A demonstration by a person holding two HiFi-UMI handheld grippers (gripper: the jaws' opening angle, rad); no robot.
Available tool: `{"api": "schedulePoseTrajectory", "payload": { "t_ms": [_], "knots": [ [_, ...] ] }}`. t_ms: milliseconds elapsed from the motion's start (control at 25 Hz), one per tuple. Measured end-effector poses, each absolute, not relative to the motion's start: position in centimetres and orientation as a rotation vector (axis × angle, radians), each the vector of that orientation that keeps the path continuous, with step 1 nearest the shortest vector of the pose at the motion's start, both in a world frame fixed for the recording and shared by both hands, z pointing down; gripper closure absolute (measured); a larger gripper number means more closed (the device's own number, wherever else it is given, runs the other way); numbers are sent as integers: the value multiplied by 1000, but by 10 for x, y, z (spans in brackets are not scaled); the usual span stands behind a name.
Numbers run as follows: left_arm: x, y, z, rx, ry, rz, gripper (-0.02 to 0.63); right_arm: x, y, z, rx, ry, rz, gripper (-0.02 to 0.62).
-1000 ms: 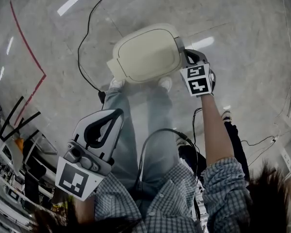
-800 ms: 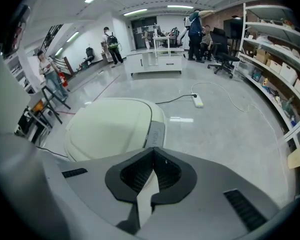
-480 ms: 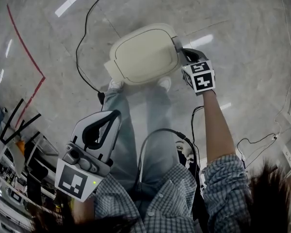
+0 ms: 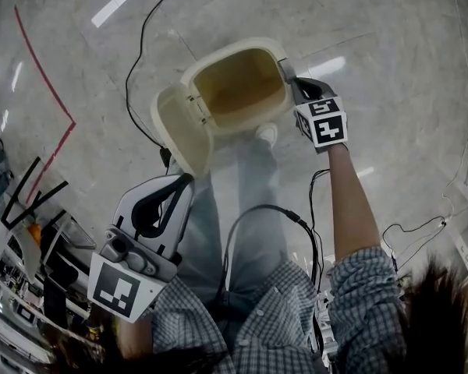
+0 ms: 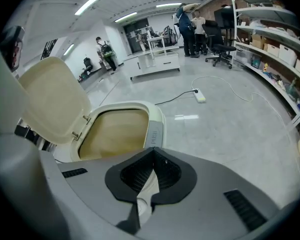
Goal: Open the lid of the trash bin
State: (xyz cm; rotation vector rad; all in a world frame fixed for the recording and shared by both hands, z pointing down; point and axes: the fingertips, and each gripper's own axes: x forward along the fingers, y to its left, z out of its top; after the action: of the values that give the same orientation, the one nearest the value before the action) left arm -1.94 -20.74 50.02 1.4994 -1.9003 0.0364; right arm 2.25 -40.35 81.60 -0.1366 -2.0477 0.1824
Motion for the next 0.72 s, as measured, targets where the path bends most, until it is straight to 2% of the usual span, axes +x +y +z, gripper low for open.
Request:
{"api": "schedulePoseTrajectory", "payload": {
  "t_ms": [400,720],
  "knots": [
    [-21,-201,492,1535,-1917,66,609,24,-420,789,57,-2155,345,578],
    [-27,-212,457,1648,-1949,88,609,33,-432,723,175,-2243,388,578]
  ]
}}
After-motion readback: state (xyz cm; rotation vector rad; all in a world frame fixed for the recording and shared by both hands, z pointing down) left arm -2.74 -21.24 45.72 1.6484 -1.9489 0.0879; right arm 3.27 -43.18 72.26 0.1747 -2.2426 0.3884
